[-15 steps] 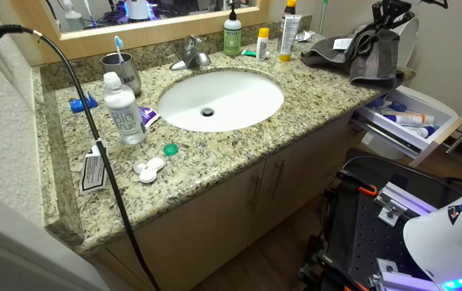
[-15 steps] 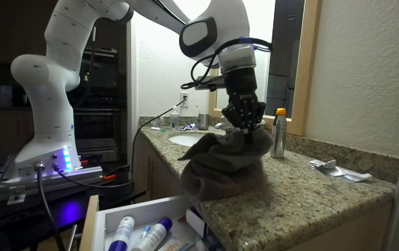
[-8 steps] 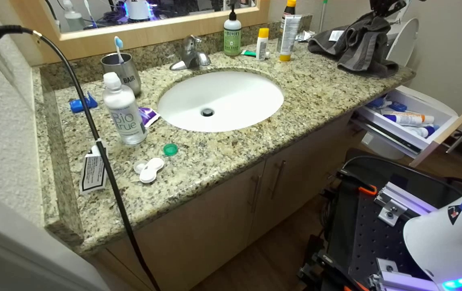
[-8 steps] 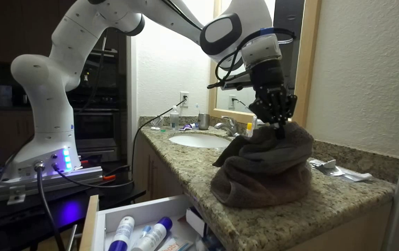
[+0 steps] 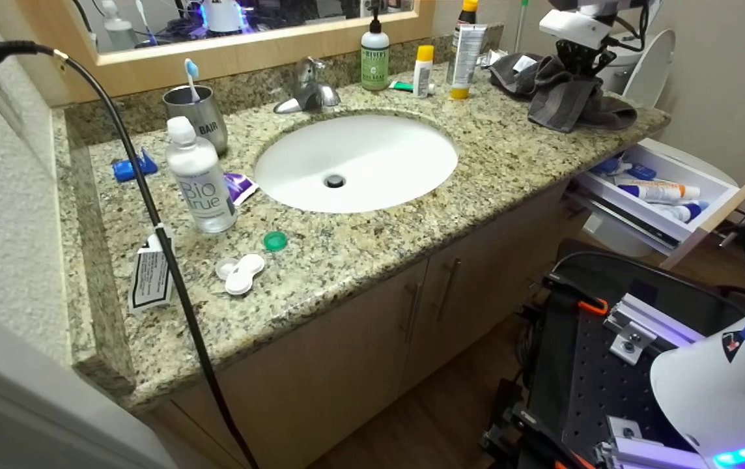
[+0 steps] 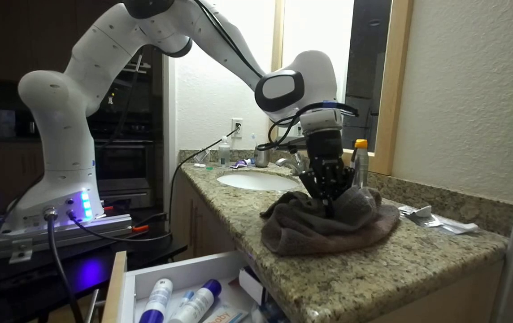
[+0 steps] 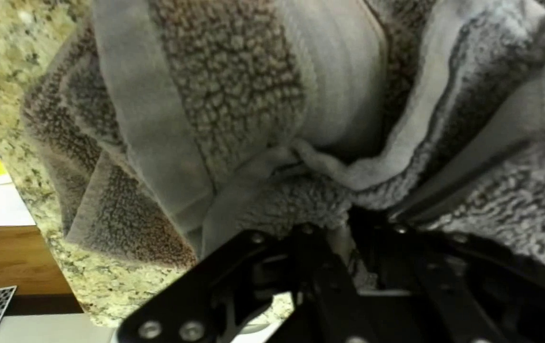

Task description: Use the towel to wipe the table

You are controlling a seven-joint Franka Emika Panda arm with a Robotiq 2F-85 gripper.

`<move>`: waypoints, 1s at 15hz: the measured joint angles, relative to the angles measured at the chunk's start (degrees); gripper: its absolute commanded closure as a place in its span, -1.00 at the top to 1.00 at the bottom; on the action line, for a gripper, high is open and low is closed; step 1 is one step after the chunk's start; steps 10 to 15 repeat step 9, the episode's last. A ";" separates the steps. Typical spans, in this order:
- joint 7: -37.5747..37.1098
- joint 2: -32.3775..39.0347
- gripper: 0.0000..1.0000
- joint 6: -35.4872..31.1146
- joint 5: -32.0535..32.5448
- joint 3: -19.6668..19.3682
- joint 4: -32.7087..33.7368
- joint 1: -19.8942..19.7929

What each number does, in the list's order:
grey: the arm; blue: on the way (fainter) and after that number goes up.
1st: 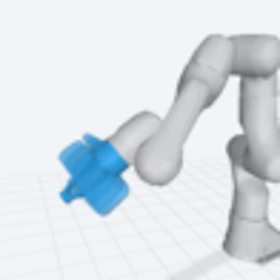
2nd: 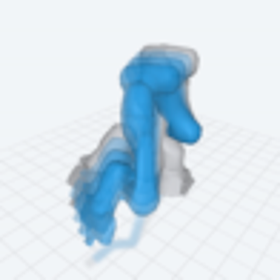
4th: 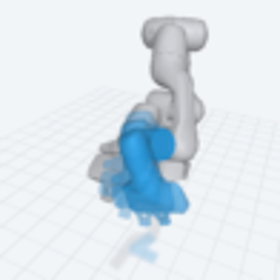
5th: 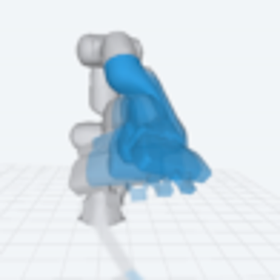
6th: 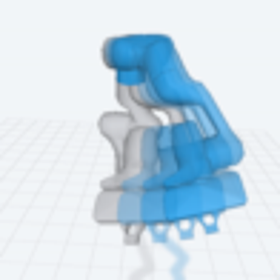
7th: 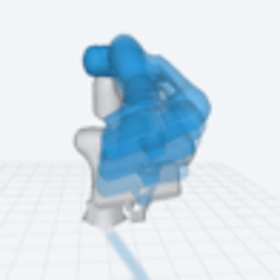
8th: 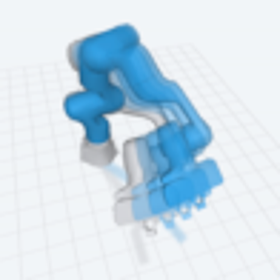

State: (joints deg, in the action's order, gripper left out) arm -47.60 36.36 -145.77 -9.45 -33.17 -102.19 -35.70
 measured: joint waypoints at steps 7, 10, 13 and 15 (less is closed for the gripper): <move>6.33 -13.41 1.00 -7.97 -0.52 -1.66 -1.16 0.13; 10.82 -19.83 0.95 -10.40 -0.43 -1.74 -3.20 0.60; 10.82 -19.83 0.95 -10.40 -0.43 -1.74 -3.20 0.60; 10.82 -19.83 0.95 -10.40 -0.43 -1.74 -3.20 0.60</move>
